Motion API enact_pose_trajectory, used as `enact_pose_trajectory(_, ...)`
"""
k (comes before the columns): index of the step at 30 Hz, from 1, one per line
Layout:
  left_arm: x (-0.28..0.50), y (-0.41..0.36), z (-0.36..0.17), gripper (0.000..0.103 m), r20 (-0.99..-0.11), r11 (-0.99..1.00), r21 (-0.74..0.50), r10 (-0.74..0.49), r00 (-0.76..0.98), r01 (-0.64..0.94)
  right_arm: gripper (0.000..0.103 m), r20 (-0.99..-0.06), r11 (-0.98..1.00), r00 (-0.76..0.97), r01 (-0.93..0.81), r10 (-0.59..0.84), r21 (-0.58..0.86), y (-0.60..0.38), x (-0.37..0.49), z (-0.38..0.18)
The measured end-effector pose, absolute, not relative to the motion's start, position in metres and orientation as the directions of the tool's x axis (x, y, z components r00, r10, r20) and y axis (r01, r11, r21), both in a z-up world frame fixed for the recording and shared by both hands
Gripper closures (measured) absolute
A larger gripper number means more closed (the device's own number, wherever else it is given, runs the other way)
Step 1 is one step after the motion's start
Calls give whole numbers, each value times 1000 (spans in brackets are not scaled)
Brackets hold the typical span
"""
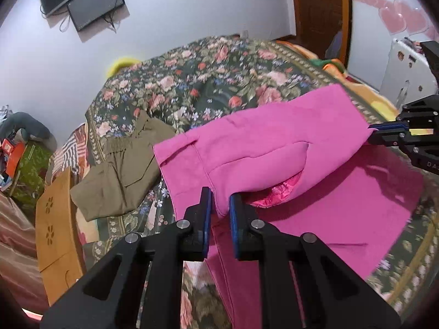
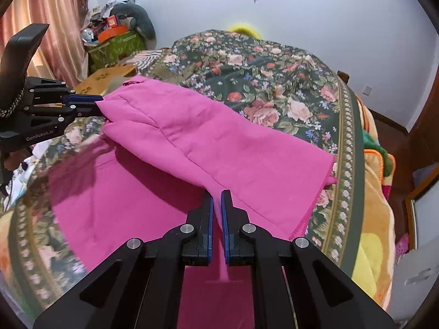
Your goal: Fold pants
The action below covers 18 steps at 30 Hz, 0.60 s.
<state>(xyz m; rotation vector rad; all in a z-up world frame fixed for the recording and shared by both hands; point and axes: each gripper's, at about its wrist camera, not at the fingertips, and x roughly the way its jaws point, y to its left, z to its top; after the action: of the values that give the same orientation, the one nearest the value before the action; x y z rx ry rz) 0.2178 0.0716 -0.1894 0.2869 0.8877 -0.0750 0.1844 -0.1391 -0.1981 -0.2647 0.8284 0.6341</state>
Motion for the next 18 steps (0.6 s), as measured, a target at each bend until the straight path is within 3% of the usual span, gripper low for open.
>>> enact_pose_trajectory(9,171,69,-170,91,-779,967,165,8,627,193,98,-735,776,518,-631,438,18,-145,146,-176)
enact_pose_trajectory(18,138,62,-195,91,-830,973,104,-29,556,207,98,-767,762,483,-648,421,11,-145,124,-190)
